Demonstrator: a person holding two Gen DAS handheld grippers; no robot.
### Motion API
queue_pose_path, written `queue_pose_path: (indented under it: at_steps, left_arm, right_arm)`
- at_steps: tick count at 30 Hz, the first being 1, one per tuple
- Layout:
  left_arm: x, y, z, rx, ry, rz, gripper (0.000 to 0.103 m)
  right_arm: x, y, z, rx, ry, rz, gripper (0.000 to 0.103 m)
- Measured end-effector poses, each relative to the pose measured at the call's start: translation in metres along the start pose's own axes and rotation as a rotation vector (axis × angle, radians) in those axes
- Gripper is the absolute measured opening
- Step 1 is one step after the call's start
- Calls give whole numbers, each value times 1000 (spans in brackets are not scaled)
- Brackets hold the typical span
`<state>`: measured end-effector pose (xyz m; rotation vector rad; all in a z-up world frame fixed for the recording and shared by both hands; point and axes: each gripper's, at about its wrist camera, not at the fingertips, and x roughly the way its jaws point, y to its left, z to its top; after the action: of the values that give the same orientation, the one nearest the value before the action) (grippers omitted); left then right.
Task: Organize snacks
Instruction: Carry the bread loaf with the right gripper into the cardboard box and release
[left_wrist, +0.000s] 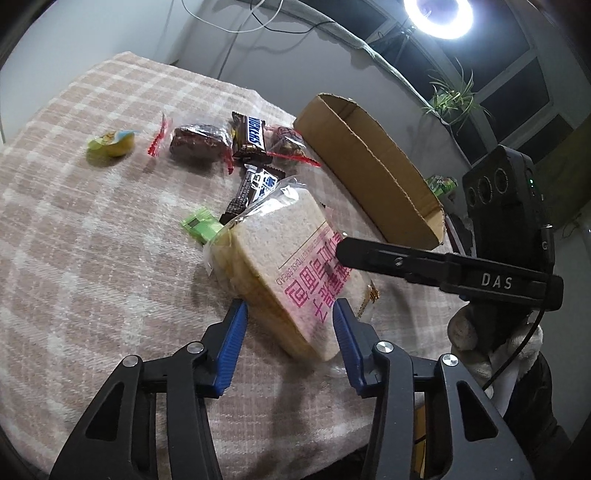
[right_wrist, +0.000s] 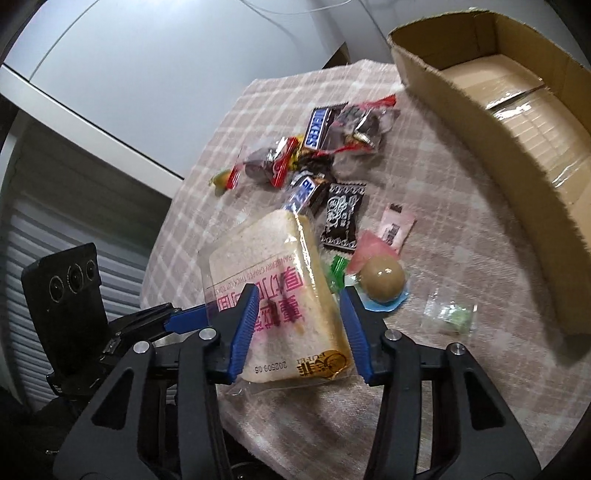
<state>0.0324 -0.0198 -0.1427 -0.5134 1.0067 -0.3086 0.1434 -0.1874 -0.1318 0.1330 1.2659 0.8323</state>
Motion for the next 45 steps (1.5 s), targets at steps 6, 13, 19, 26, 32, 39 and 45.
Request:
queue_pose_path:
  at_steps: [6,13,19,26,32,39,45]
  left_arm:
    - [3,-3,2,18,-2,1,41]
    - [-7,-15,8,56,-40,22,40]
    - [-13,-35,21,101,-77,9,40]
    - [-7,-67,44,160,-104,-28,40]
    - [8,-104,68,232,-126,-52,40]
    - [38,-136,94,264,-114,-82,40]
    - [67,-155,108,286,-89,-87,38]
  right_arm:
    - [-3,5,-2,-7,-4,-3,43]
    - [-24,7,-4,2,-45,9,43]
    - [-57,3,3,-8,-105,-9,43]
    - [-104,-14,15,6,-182,-47,43]
    - [-139,-33,26,31,-241,-97,43]
    - [-162,-69,36,83,-271,-142,43]
    - [-169,-100,45,129,-287,-165,43]
